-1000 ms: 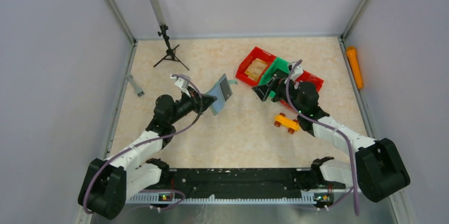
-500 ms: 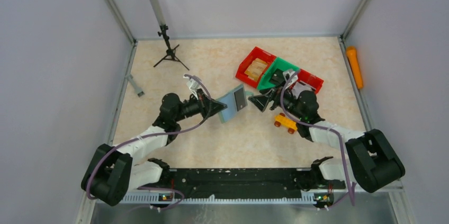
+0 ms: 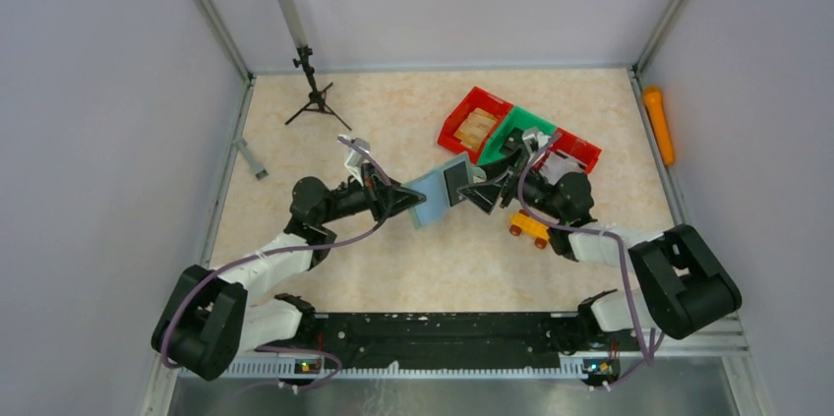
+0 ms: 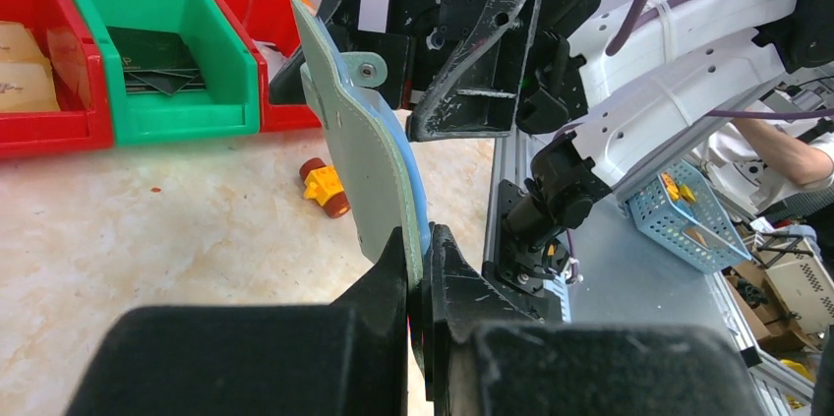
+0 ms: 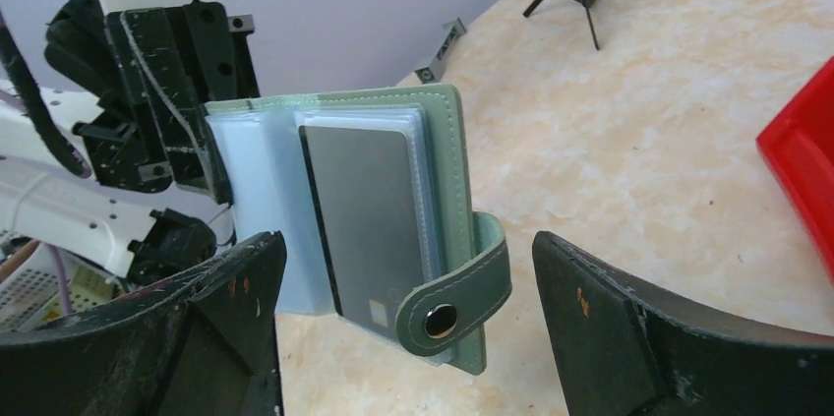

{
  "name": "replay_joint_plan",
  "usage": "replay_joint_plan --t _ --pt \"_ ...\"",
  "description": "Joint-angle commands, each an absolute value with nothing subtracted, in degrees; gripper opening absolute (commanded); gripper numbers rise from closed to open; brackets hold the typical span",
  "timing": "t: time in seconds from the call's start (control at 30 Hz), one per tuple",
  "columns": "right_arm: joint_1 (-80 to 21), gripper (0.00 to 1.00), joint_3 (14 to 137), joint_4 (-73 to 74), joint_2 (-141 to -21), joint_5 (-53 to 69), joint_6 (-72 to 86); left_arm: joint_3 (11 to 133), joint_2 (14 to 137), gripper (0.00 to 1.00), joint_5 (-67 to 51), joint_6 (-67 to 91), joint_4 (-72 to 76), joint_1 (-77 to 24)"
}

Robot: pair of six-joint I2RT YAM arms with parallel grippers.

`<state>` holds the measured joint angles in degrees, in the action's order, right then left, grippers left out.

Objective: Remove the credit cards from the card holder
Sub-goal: Remove the credit card from the card holder.

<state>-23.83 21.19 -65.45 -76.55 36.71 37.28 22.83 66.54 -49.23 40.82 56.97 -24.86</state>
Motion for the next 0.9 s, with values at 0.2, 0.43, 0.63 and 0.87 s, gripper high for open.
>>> replay_joint_plan --t 0.2,0.43,0.63,0.87 --pt "-24.08 0.77 21.86 -83.42 -82.33 46.34 44.96 23.10 65.66 0.00 -49.62 40.78 63.25 -25.09" --pt "-24.08 0.42 21.50 -79.48 -79.67 44.44 42.48 23.95 64.35 0.00 -45.25 37.27 54.90 -25.05" --pt "-24.08 0.31 21.72 -75.44 -78.39 42.87 40.70 24.24 63.46 0.00 -40.76 34.22 49.69 -25.05" --pt "-24.09 0.00 23.42 -69.56 -78.88 40.50 39.82 26.66 63.82 0.12 -33.01 30.33 38.89 -25.05"
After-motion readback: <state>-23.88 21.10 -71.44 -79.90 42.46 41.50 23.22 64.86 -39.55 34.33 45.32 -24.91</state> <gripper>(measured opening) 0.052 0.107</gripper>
